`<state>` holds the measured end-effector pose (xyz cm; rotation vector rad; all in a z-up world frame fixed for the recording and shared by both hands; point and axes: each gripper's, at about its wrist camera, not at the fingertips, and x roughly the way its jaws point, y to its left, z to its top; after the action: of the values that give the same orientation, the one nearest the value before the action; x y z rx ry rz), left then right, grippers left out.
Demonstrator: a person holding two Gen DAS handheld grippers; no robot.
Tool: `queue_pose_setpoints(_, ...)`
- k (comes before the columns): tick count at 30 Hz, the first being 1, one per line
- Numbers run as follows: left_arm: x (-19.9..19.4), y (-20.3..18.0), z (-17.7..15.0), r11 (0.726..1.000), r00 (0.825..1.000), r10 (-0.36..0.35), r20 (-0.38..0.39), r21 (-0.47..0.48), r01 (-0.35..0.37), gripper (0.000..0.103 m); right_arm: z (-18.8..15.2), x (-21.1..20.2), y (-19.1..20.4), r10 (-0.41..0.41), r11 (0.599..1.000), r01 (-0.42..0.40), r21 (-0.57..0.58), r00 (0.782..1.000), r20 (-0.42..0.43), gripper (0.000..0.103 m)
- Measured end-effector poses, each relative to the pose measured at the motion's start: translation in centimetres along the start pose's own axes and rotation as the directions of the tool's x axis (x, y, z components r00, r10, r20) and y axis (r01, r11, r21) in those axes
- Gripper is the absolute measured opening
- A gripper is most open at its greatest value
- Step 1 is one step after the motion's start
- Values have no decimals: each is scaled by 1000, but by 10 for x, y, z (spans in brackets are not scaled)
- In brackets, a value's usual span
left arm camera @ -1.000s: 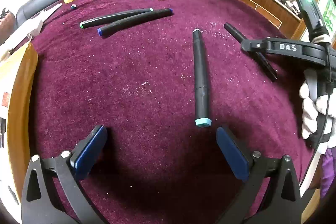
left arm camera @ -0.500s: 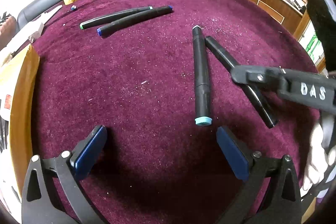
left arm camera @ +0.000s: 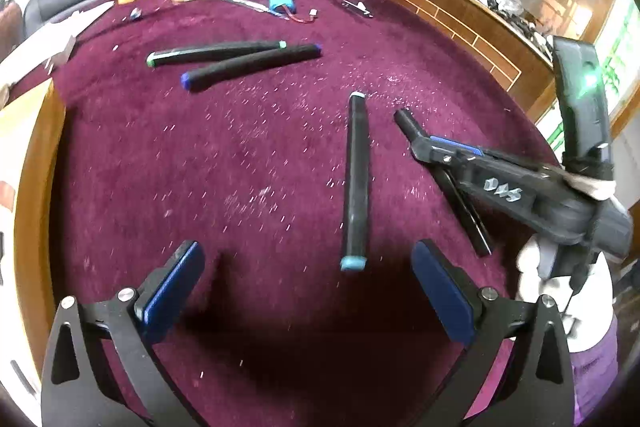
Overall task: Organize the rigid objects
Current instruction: 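Grasp a blue-capped black marker with the left tool while the right tool grasps another black marker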
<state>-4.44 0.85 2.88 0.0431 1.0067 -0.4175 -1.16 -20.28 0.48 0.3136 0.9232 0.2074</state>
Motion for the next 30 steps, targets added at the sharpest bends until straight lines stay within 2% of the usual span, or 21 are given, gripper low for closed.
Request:
queue_pose_setpoints(2,8,-9,8,999,1000,14,3,29,-14,103,1,-1,-18,82,993,-82,81,997,12,12)
queue_pose_setpoints(8,39,-32,29,994,998,58,-7,97,-57,103,2,1,-22,85,991,-87,100,996,21,12)
queue_pose_setpoints(11,51,-36,39,984,992,123,6,128,-123,101,1,2,-21,88,991,-90,101,996,22,12)
queue_pose_setpoints(13,59,-33,43,975,986,166,8,148,-165,94,-1,-1,-22,94,990,-96,102,995,23,14)
queue_pose_setpoints(14,60,-30,44,976,988,156,9,149,-156,81,-1,-1,-22,98,990,-100,102,995,24,14)
queue_pose_setpoints(15,59,-25,43,983,992,130,10,130,-130,78,-1,-1,-22,99,990,-101,103,995,24,14)
queue_pose_setpoints(17,54,-19,42,987,993,114,13,113,-115,52,-1,0,-23,102,989,-104,104,994,24,14)
queue_pose_setpoints(19,49,-18,40,987,994,106,8,122,-106,47,-1,0,-23,105,989,-107,104,994,24,15)
queue_pose_setpoints(22,50,-20,40,985,993,117,-2,128,-115,47,-1,0,-23,105,989,-107,104,994,24,15)
queue_pose_setpoints(23,51,-23,41,984,992,124,-1,131,-123,51,-1,0,-22,105,989,-106,104,994,24,15)
queue_pose_setpoints(24,52,-25,42,983,992,128,1,130,-127,55,-1,0,-22,104,989,-106,104,994,24,15)
queue_pose_setpoints(26,56,-28,43,984,992,128,8,125,-128,73,-1,0,-22,104,989,-106,104,994,24,15)
queue_pose_setpoints(28,60,-27,43,988,996,88,16,126,-89,79,-1,0,-22,105,989,-107,104,994,24,15)
queue_pose_setpoints(30,59,-30,40,985,996,86,26,146,-88,72,-1,0,-22,104,989,-106,103,994,24,15)
